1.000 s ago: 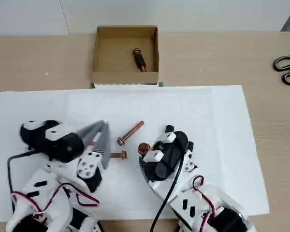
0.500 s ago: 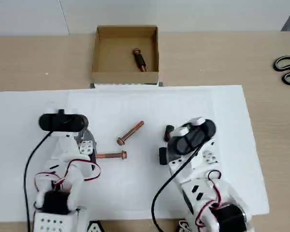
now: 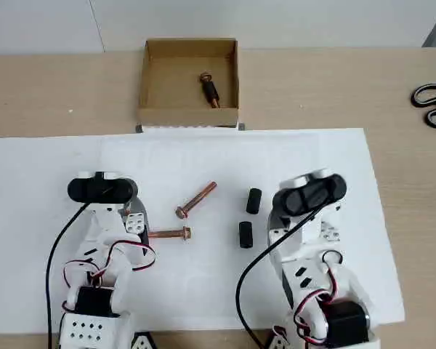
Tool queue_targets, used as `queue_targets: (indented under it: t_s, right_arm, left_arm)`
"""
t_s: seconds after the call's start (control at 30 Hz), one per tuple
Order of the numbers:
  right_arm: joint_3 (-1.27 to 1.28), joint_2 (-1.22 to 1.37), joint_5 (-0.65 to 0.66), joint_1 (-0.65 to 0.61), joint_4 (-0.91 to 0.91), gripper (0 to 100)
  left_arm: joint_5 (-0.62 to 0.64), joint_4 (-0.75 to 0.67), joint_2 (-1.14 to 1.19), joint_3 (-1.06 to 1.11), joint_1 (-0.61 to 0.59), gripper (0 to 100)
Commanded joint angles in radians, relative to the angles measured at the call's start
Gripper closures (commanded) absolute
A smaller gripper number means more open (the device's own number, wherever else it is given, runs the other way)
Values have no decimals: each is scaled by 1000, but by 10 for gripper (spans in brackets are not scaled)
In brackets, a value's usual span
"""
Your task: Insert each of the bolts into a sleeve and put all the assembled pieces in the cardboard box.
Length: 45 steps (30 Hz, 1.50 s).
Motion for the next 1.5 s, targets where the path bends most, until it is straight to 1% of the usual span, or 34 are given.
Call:
queue_targets:
  t_s: [0.0, 0.13, 0.27, 0.37, 0.43, 0.53, 0.67, 0.9, 1.1, 1.47]
  right_arm:
    - [-170, 150, -31, 15, -64, 995]
    - [-425, 440, -109, 15, -94, 995]
    - [-626, 688, -109, 8, -140, 995]
    - [-715, 826, -104, 7, -179, 995]
    - [-752, 917, -71, 7, -222, 995]
    - [-798, 1046, -26, 7, -328, 995]
    - [-884, 1207, -20, -12, -420, 995]
    - [-1166, 1527, -20, -45, -432, 995]
    - [-1481, 1839, -20, -47, -493, 995]
    - [-2094, 2427, -14, -62, -490, 992]
  left_arm:
    - [-2, -28, -6, -4, 5, 994]
    - [-2, -28, -6, -5, 5, 994]
    - [-2, -28, -6, -5, 5, 994]
    - [-2, -28, -6, -5, 5, 994]
    - [-2, -28, -6, -5, 5, 994]
    - [-2, -28, -6, -5, 5, 994]
    - [-2, -28, -6, -5, 5, 994]
    - [-2, -28, -6, -5, 5, 994]
    - [-2, -28, -6, -5, 5, 994]
    - [5, -26, -6, -5, -3, 994]
